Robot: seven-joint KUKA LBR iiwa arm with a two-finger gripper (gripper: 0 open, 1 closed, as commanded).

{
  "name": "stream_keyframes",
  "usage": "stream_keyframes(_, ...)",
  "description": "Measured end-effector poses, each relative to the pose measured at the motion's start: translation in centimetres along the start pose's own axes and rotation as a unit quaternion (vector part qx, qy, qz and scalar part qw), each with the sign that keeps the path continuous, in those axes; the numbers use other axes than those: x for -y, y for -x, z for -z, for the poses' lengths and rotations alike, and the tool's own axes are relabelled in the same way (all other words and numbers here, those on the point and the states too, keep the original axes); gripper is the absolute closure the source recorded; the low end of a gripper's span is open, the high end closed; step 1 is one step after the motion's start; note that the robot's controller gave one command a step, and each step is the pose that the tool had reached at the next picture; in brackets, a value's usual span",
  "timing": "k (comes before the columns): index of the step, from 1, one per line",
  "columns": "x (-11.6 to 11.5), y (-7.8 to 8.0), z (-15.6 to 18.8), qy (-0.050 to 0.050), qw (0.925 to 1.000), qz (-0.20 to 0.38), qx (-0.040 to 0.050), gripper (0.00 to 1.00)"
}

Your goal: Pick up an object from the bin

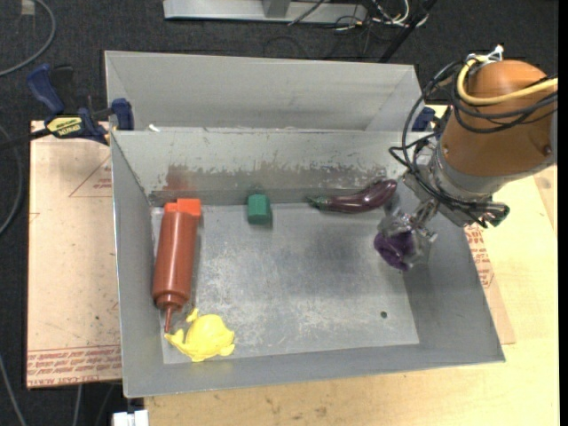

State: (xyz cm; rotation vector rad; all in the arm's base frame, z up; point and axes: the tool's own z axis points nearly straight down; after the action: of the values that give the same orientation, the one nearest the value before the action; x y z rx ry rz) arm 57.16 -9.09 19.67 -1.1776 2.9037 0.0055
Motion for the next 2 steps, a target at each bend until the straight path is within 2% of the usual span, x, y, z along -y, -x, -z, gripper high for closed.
stream_keyframes(1, -1.1, 2.2, 4.3, 0.002, 0.9998, -0.017, -0.0014, 1.00)
stream_keyframes(2, -1.4, 2.9, 5.9, 0.001, 0.9998, -0.021, 0.0004, 1.00)
